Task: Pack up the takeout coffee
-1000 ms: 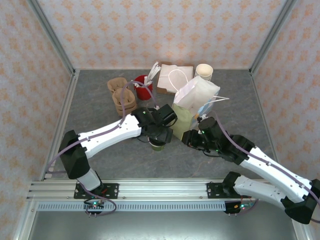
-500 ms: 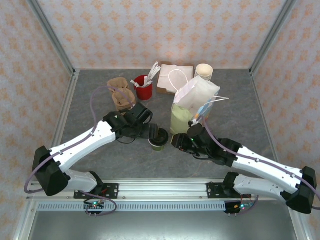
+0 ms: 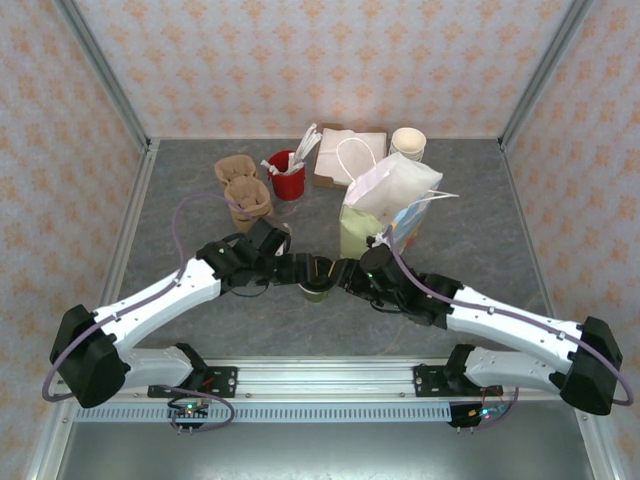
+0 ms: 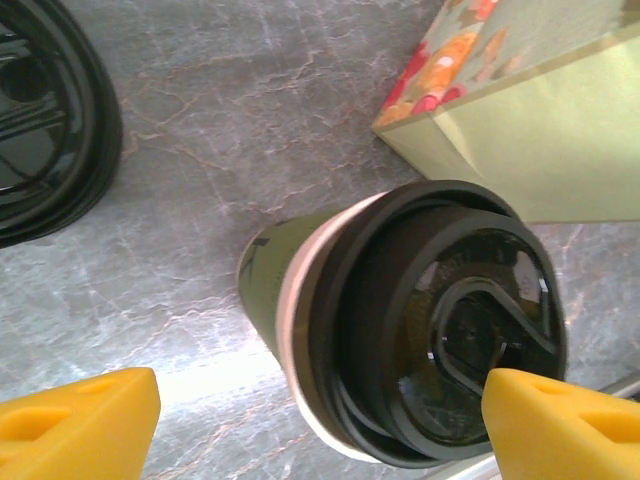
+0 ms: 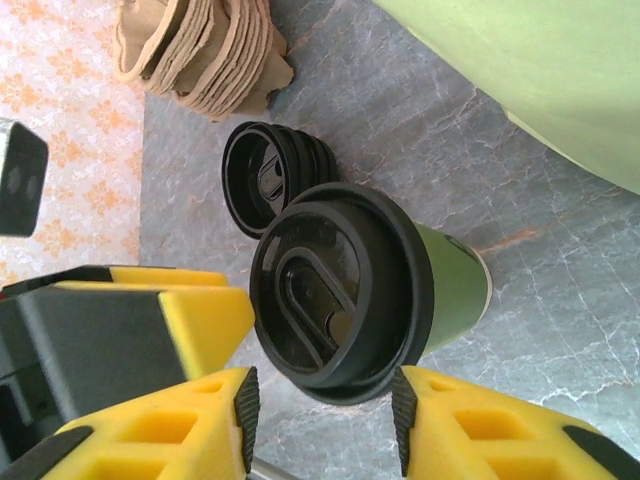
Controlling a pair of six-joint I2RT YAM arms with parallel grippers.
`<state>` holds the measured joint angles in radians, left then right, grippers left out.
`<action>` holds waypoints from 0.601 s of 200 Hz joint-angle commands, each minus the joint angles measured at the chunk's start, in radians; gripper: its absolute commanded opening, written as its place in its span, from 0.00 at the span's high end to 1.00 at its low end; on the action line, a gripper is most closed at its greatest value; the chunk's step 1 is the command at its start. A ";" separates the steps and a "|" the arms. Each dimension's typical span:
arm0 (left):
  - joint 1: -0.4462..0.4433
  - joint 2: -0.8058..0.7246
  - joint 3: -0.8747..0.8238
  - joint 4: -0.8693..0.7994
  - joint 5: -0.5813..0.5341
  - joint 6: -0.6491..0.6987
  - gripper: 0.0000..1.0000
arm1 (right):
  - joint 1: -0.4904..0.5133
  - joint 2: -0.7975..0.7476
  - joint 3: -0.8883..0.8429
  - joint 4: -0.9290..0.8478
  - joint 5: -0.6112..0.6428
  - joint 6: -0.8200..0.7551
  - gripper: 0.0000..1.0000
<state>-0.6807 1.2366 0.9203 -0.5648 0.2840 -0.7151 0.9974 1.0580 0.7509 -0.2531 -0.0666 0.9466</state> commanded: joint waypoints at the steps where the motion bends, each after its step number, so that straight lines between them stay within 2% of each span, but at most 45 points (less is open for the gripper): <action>1: 0.013 -0.022 -0.024 0.071 0.032 -0.025 0.16 | 0.006 0.024 -0.012 0.052 0.055 -0.008 0.56; 56: 0.020 -0.031 -0.049 0.090 0.049 -0.046 0.17 | 0.004 0.068 0.001 0.066 0.109 -0.045 0.53; 120: 0.023 -0.042 -0.087 0.113 0.056 -0.067 0.19 | -0.010 0.121 0.006 0.122 0.088 -0.073 0.53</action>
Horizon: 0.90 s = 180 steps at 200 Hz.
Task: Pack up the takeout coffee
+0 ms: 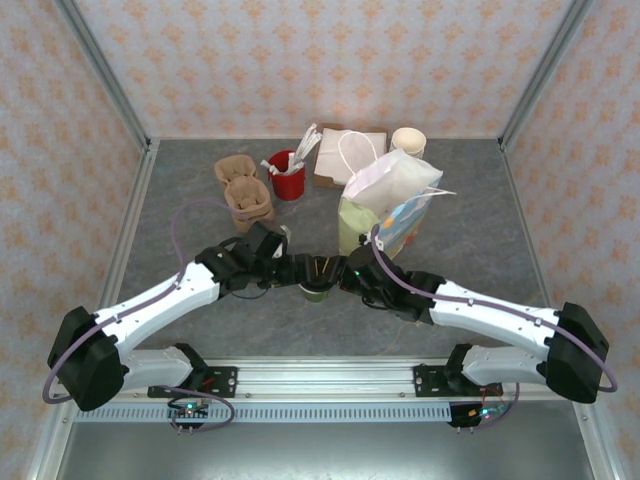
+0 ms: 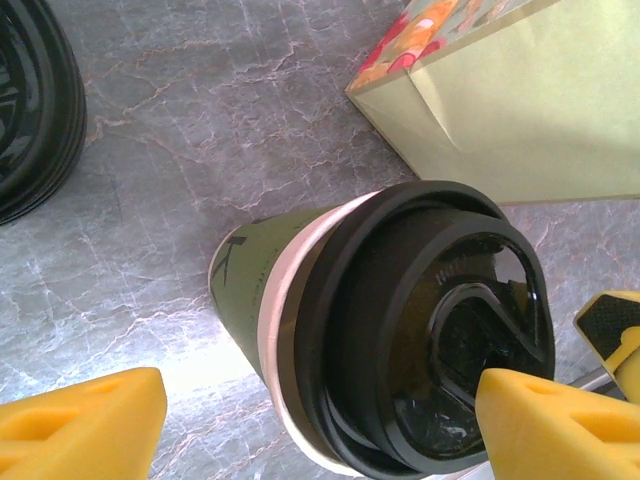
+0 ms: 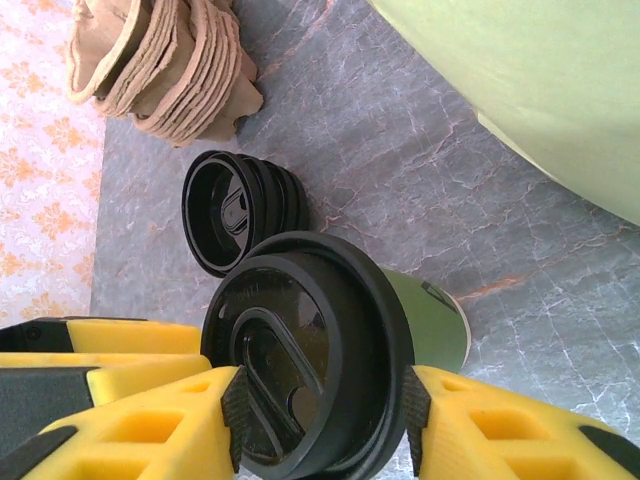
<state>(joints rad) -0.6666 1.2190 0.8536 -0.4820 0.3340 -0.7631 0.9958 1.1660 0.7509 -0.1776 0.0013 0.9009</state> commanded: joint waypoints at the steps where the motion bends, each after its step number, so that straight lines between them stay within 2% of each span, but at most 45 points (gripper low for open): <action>1: 0.009 -0.024 -0.020 0.031 0.007 -0.018 0.19 | -0.008 0.013 0.007 0.047 0.019 -0.028 0.53; 75: 0.011 -0.043 -0.045 0.043 0.004 -0.037 0.19 | -0.010 0.075 0.016 0.088 -0.030 -0.029 0.53; 139: 0.015 -0.036 -0.052 0.044 -0.002 -0.051 0.23 | -0.009 0.063 0.019 0.087 -0.042 -0.029 0.53; 180: 0.015 -0.050 -0.050 0.036 -0.004 -0.050 0.21 | -0.010 0.068 0.028 0.090 -0.050 -0.031 0.54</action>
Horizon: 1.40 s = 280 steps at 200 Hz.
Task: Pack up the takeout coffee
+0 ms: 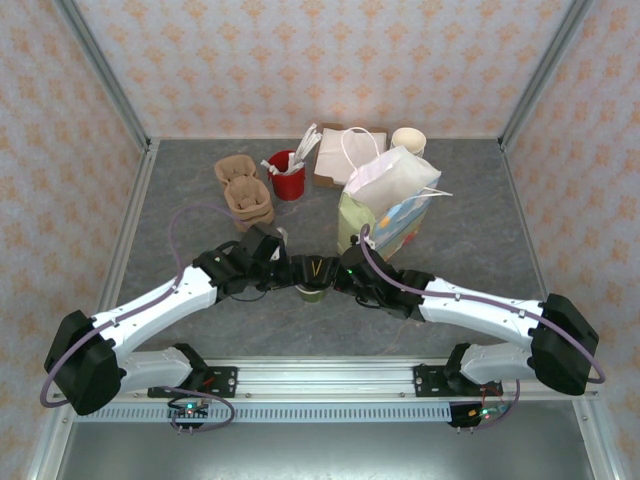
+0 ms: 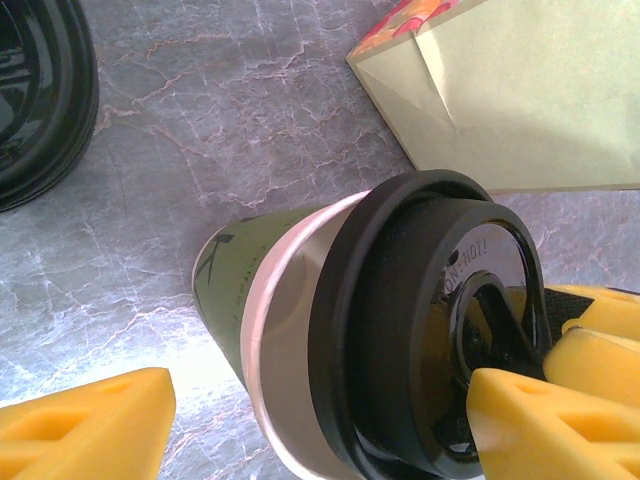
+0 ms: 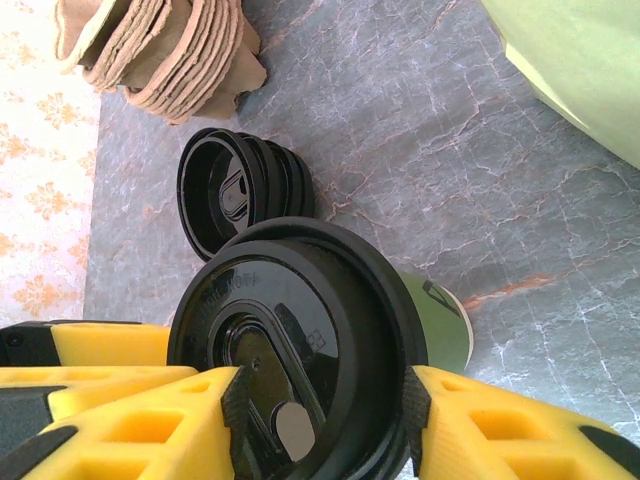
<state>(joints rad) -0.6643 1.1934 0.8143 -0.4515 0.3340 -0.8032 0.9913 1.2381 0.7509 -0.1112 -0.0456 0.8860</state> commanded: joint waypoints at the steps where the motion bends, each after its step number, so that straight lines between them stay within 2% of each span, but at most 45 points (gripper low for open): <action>1: 0.012 -0.024 -0.011 0.006 -0.005 -0.010 0.21 | -0.005 -0.005 0.028 0.024 -0.003 -0.016 0.53; 29: 0.014 -0.048 -0.017 0.005 -0.008 -0.018 0.15 | -0.005 -0.004 0.040 0.022 -0.013 -0.018 0.53; 54: 0.020 -0.066 -0.027 0.008 -0.014 -0.026 0.14 | -0.003 -0.005 0.052 0.019 -0.019 -0.019 0.53; 229: 0.052 -0.107 -0.078 0.021 -0.036 -0.056 0.14 | 0.012 0.021 0.082 0.018 -0.052 -0.015 0.53; 280: 0.051 -0.084 -0.080 0.030 -0.029 -0.047 0.20 | 0.013 -0.021 0.085 -0.069 0.007 -0.032 0.53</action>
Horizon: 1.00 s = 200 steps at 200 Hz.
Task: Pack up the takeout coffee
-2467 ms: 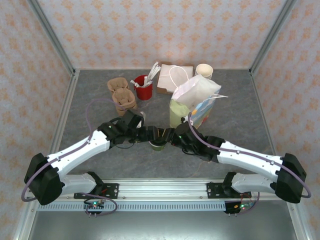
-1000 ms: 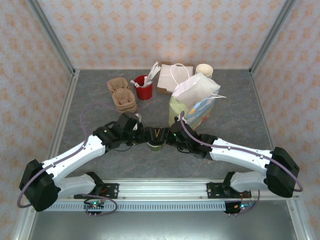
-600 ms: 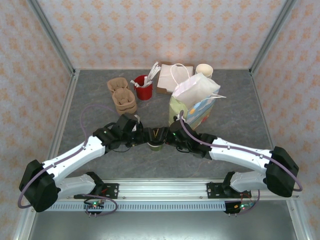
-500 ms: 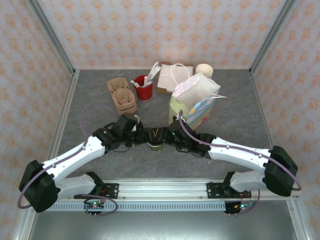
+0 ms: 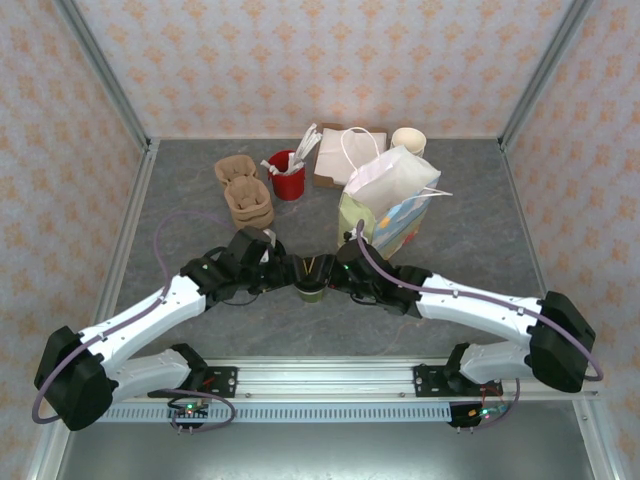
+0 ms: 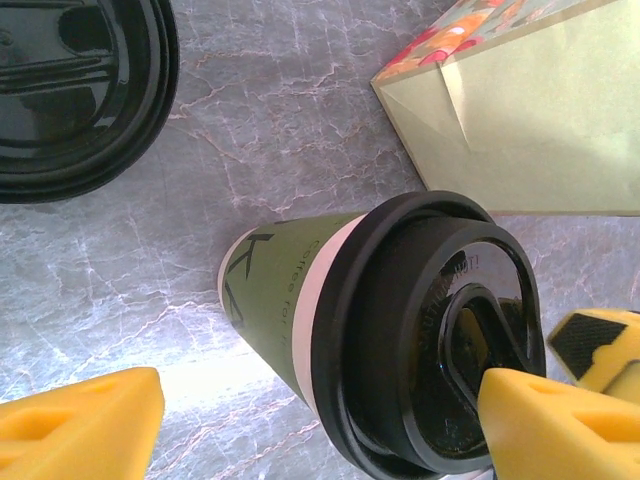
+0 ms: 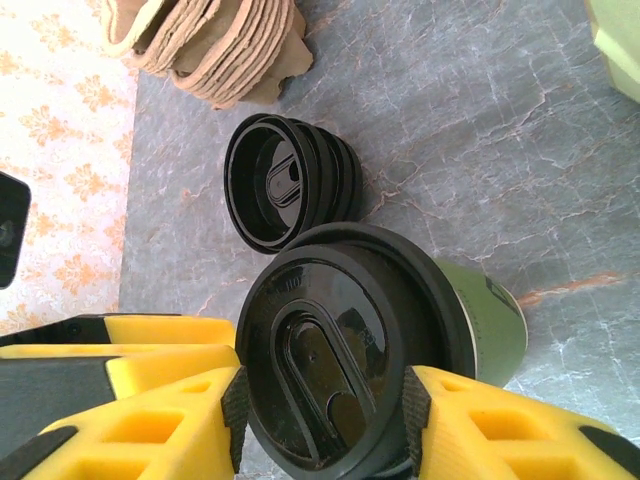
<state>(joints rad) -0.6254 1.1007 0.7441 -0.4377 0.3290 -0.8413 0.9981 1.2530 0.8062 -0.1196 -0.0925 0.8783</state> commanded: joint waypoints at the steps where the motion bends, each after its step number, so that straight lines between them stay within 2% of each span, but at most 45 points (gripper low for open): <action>1: 0.012 0.009 -0.010 0.017 -0.024 -0.008 0.20 | 0.006 -0.035 0.031 -0.063 0.056 -0.025 0.53; 91: 0.012 0.030 -0.049 0.045 -0.015 -0.010 0.32 | 0.006 0.043 0.025 -0.084 0.055 -0.024 0.54; 200: 0.012 0.022 -0.079 0.048 0.001 0.004 0.35 | 0.005 0.031 -0.049 -0.103 0.066 0.002 0.62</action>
<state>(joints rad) -0.6209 1.1187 0.6922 -0.3599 0.3374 -0.8410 0.9989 1.2949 0.7975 -0.1745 -0.0628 0.8711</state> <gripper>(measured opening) 0.659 0.387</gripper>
